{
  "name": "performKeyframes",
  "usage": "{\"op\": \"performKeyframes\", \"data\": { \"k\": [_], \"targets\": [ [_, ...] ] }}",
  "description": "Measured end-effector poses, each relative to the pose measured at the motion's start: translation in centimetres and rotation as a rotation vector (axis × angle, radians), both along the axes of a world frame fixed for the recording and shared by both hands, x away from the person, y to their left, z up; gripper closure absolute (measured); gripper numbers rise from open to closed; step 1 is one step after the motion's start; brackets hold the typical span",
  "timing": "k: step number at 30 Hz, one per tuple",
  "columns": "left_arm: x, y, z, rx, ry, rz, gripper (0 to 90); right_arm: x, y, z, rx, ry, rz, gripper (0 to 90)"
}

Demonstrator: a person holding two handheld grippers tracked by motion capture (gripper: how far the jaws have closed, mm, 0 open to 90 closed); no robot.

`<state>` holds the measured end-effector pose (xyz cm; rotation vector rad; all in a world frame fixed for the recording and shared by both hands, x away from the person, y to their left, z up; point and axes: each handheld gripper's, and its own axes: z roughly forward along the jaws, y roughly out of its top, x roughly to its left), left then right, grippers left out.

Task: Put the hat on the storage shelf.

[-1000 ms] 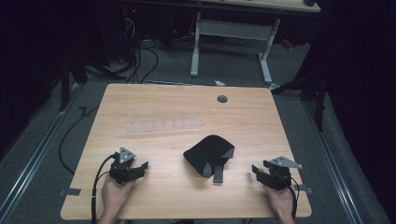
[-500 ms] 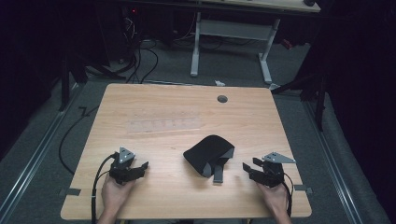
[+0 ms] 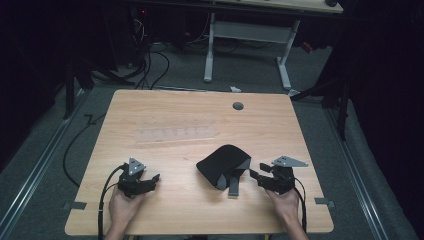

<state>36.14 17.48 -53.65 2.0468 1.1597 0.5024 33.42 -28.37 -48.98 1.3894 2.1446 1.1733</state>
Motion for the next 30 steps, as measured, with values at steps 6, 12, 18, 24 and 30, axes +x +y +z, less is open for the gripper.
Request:
{"op": "performKeyframes", "data": {
  "k": [6,12,18,24,30],
  "targets": [
    [0.0,0.0,0.0,0.0,-0.001,-0.001,32.0,1.1,0.5,-0.3,0.05,0.034,0.017,42.2],
    [0.0,0.0,0.0,0.001,0.0,0.002,32.0,2.4,0.9,-1.1,0.072,0.063,0.021,40.3],
    [0.0,0.0,0.0,0.0,0.0,0.009,32.5,3.3,1.7,-0.6,0.078,0.049,0.023,39.7],
    [0.0,0.0,0.0,0.001,0.0,0.009,32.5,4.5,2.3,-0.9,0.071,0.075,0.028,42.5],
    [0.0,0.0,0.0,0.001,0.0,0.008,32.5,4.8,2.6,-1.5,0.073,0.086,0.031,50.8]
  ]
}}
